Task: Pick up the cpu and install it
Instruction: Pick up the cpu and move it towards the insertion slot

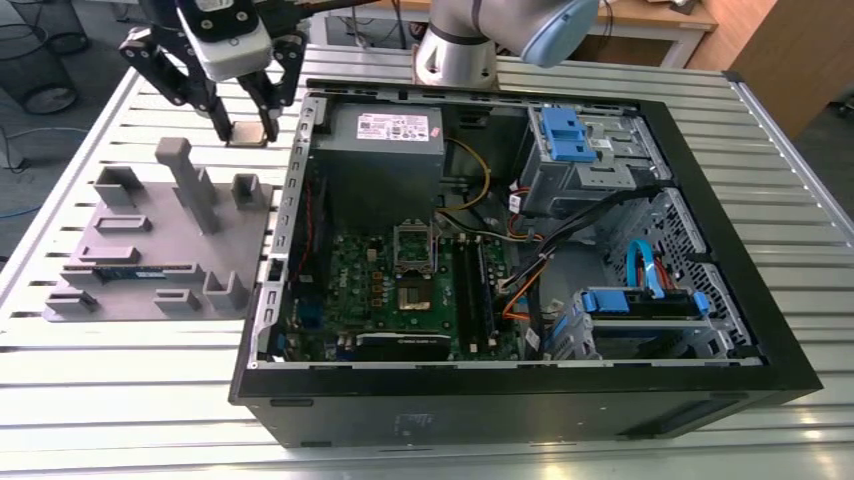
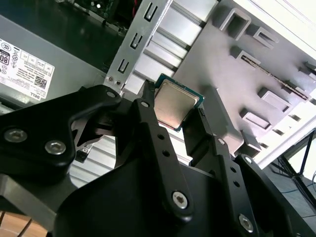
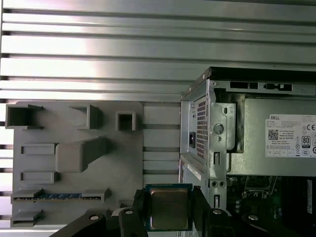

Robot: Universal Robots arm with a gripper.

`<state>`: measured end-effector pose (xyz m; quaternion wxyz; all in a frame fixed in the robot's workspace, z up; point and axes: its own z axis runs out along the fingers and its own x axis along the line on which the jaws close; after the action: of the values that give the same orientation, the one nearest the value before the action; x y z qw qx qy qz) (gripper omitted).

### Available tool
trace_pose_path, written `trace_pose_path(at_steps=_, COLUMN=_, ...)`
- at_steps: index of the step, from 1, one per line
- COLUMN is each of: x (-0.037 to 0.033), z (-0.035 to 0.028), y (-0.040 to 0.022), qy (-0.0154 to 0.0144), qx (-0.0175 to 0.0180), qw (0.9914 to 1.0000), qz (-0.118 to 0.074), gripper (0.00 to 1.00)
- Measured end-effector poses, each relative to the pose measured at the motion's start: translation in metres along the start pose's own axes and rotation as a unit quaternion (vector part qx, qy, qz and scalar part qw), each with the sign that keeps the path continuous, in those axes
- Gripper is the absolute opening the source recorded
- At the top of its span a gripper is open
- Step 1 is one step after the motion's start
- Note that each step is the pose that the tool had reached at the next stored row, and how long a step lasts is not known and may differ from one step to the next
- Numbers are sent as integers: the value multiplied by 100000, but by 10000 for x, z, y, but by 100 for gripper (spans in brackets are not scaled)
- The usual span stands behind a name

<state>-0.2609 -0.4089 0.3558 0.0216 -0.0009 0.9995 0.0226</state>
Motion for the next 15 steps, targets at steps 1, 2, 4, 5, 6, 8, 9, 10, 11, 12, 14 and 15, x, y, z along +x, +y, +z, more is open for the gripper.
trace_pose_path(at_steps=1, x=-21, z=1, y=0, qy=0, qx=3, qw=100000, qz=1, gripper=47)
trace_pose_path(at_steps=2, x=-41, z=2, y=0, qy=-2, qx=1, qw=100000, qz=-1, gripper=47)
trace_pose_path(at_steps=4, x=-80, z=4, y=0, qy=-5, qx=-1, qw=100000, qz=-2, gripper=47)
trace_pose_path(at_steps=5, x=-99, z=5, y=0, qy=-3, qx=-3, qw=100000, qz=-2, gripper=47)
trace_pose_path(at_steps=6, x=-119, z=6, y=-1, qy=1, qx=2, qw=100000, qz=-2, gripper=47)
trace_pose_path(at_steps=8, x=-159, z=8, y=0, qy=-2, qx=1, qw=100000, qz=-1, gripper=47)
trace_pose_path(at_steps=9, x=-179, z=9, y=-1, qy=-2, qx=-1, qw=100000, qz=-1, gripper=47)
trace_pose_path(at_steps=10, x=-198, z=9, y=-1, qy=1, qx=3, qw=100000, qz=0, gripper=47)
trace_pose_path(at_steps=11, x=-218, z=10, y=-1, qy=3, qx=4, qw=100000, qz=-1, gripper=47)
trace_pose_path(at_steps=12, x=-237, z=11, y=-1, qy=2, qx=4, qw=100000, qz=-1, gripper=47)
trace_pose_path(at_steps=14, x=-274, z=13, y=-1, qy=0, qx=2, qw=100000, qz=-1, gripper=47)
trace_pose_path(at_steps=15, x=-291, z=14, y=-1, qy=-1, qx=2, qw=100000, qz=0, gripper=47)
